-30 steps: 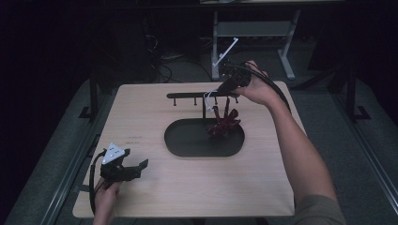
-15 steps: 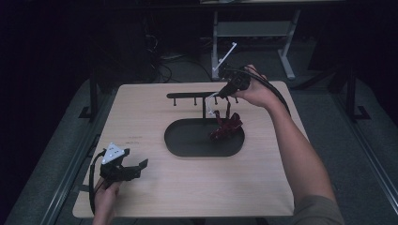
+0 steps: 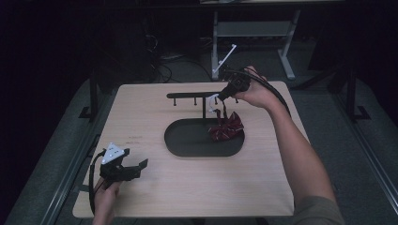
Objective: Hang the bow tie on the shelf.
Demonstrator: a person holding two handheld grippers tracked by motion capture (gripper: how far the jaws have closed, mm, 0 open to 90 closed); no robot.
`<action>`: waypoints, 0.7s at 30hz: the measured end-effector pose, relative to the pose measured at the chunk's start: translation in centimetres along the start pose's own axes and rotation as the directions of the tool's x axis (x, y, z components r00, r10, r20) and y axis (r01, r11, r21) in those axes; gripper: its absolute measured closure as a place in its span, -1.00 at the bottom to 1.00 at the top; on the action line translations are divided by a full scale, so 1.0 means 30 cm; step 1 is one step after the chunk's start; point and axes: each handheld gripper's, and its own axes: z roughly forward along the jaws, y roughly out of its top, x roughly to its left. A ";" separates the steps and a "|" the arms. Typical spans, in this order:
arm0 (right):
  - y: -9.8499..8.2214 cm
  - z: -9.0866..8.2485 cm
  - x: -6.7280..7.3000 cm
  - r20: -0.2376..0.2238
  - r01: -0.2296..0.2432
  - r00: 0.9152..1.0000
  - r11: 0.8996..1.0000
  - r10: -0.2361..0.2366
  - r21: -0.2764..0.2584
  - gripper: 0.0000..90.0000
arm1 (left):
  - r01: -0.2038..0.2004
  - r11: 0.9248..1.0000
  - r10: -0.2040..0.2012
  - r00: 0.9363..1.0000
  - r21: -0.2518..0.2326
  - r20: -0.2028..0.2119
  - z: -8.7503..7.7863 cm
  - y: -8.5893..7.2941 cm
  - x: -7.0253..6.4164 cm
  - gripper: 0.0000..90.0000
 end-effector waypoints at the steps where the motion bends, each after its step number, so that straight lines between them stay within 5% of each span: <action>1: 0.000 0.000 0.000 0.000 0.000 1.000 1.000 0.000 0.000 0.72 | 0.000 1.000 0.000 1.000 0.000 0.000 0.000 0.000 0.000 -0.70; 21: -0.007 -0.021 0.013 -0.014 0.016 1.000 1.000 -0.016 -0.021 0.71 | -0.001 1.000 0.001 1.000 0.003 -0.001 -0.002 0.001 0.000 -0.70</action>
